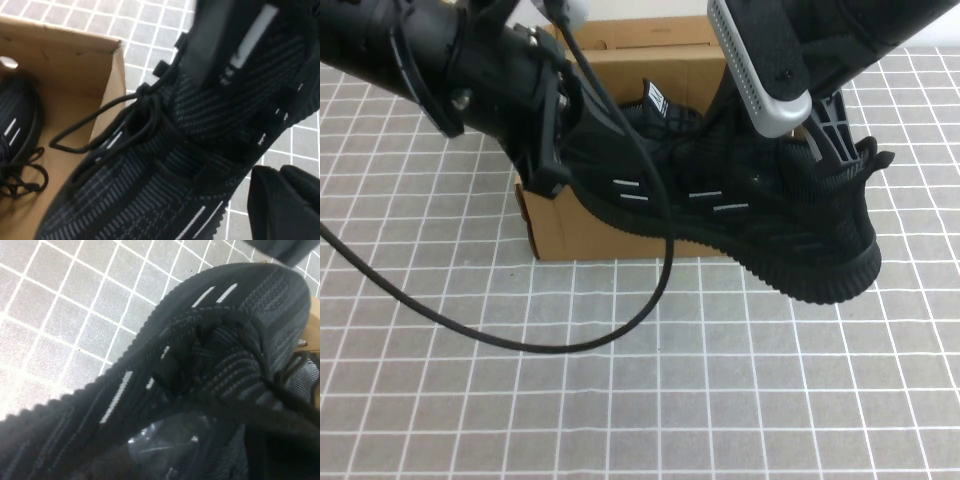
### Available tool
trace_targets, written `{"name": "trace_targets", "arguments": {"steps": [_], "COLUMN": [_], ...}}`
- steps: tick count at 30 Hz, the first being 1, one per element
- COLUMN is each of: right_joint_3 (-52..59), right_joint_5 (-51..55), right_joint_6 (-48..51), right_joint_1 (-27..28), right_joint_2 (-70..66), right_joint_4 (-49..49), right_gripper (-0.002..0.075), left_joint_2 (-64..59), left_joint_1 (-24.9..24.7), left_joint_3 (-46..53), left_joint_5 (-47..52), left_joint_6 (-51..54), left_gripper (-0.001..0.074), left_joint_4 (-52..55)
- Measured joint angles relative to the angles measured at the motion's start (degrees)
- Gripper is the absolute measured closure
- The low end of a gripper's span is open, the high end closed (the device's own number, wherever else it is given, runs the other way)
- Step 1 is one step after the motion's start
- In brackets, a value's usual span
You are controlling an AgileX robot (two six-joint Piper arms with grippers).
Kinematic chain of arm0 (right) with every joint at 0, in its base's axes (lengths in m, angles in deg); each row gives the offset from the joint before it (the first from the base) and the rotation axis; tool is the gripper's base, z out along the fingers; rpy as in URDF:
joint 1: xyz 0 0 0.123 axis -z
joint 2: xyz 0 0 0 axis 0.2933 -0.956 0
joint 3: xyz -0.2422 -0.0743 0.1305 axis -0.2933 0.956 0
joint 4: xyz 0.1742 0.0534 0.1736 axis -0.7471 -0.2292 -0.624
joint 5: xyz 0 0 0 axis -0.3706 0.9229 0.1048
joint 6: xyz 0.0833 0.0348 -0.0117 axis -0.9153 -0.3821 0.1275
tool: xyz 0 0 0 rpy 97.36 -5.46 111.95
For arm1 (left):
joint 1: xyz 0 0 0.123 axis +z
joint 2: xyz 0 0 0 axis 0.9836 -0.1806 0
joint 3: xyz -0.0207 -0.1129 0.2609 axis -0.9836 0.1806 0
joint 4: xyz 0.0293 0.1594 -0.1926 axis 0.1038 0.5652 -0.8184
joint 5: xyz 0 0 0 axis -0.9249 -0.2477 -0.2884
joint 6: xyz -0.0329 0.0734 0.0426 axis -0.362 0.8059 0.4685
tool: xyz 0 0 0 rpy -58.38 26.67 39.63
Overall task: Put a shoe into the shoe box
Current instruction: Hand over the shoe
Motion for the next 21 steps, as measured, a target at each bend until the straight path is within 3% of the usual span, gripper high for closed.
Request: {"name": "trace_targets", "arguments": {"steps": [7,10,12,15,18,21], "right_joint_3": [0.0,0.0,0.0,0.0,0.0,0.0], "right_joint_5": [0.0,0.0,0.0,0.0,0.0,0.0], "right_joint_6": [-0.8,-1.0,-1.0,2.1,7.4,10.6], "right_joint_1": [0.0,0.0,0.0,0.0,0.0,0.0], "right_joint_2": [0.0,0.0,0.0,0.0,0.0,0.0], "right_joint_4": [0.0,0.0,0.0,0.2,0.3,-0.7], "right_gripper": [0.0731,0.0731,0.0731,0.0731,0.0731,0.0731], "left_joint_2": [-0.2,-0.5,-0.6,-0.6,-0.6,-0.6], "left_joint_1": [-0.4,-0.4,-0.4,-0.4,-0.4,-0.4], "left_joint_3": [0.0,0.0,0.0,0.0,0.0,0.0], "left_joint_5": [0.0,0.0,0.0,0.0,0.0,0.0], "left_joint_6": [4.8,5.3,5.4,5.6,6.1,7.3], "left_gripper": [0.0706,0.0572,0.0393,0.0204,0.0139,0.0136], "left_joint_4": [1.9,3.4,3.8,3.9,3.9,3.6]}}
